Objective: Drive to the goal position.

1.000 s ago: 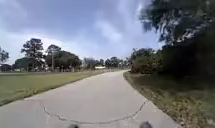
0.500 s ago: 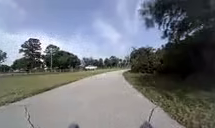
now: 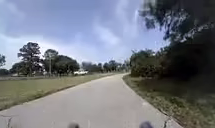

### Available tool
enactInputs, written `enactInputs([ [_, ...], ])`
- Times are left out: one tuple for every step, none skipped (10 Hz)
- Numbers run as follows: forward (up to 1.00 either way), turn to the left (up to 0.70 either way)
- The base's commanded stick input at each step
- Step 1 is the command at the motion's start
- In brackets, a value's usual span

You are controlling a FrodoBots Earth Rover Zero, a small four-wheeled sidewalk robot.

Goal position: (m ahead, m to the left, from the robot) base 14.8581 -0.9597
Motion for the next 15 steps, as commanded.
enactInputs([
  [0.7, 0.0],
  [0.7, 0.0],
  [0.7, 0.0],
  [0.7, 0.0],
  [0.7, 0.0],
  [0.7, 0.0],
  [0.7, 0.0],
  [0.7, 0.0],
  [0.7, 0.0],
  [0.7, 0.0],
  [0.7, 0.0],
  [0.7, 0.0],
  [0.7, 0.0],
  [0.7, 0.0],
  [0.7, 0.0],
])
